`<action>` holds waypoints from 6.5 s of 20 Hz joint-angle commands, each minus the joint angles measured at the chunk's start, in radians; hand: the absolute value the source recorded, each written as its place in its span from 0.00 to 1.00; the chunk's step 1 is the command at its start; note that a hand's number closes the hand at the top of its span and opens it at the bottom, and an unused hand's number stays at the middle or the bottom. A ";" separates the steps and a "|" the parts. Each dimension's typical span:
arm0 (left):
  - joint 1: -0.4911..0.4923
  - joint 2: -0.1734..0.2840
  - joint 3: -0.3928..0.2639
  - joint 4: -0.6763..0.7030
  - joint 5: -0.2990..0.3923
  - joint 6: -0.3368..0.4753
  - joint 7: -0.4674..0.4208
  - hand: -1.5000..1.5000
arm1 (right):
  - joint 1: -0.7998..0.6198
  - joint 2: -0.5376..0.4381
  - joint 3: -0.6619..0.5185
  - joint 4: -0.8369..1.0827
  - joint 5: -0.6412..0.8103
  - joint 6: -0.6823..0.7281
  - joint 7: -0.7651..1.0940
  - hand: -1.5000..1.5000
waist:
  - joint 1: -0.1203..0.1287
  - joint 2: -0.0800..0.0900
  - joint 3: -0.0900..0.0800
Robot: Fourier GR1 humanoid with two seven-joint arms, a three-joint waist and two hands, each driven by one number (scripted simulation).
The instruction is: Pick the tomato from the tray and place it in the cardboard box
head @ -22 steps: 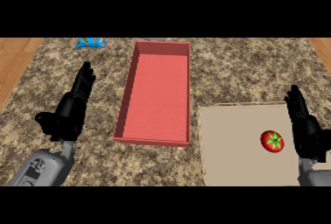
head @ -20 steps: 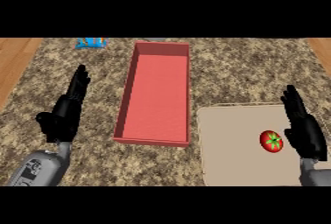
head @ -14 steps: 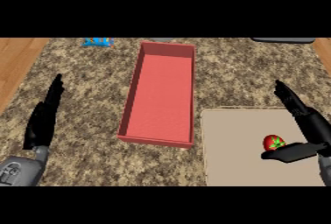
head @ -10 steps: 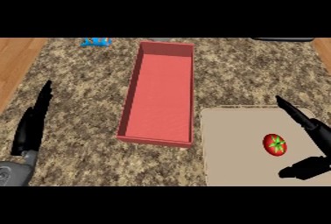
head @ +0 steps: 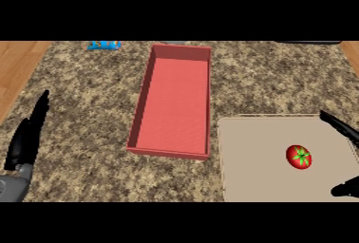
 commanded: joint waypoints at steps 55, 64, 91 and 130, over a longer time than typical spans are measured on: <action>0.098 -0.136 0.209 -0.087 -0.203 -0.149 0.035 0.50 | -0.187 0.127 0.235 -0.021 0.906 0.023 0.185 0.00 | -0.034 -0.014 -0.006; 0.081 -0.140 0.247 -0.083 -0.225 -0.183 0.027 0.50 | -0.185 0.236 0.149 0.030 0.960 -0.183 0.176 1.00 | -0.035 -0.014 -0.006; -0.031 -0.177 0.235 -0.034 -0.255 -0.204 0.049 0.50 | -0.968 0.326 -0.247 0.632 0.777 -0.366 -0.162 1.00 | 0.015 0.004 -0.004; -0.118 -0.201 0.247 0.062 -0.293 -0.255 -0.008 0.50 | -1.263 0.776 -0.176 0.922 0.545 -0.257 0.470 0.00 | 0.101 0.021 -0.009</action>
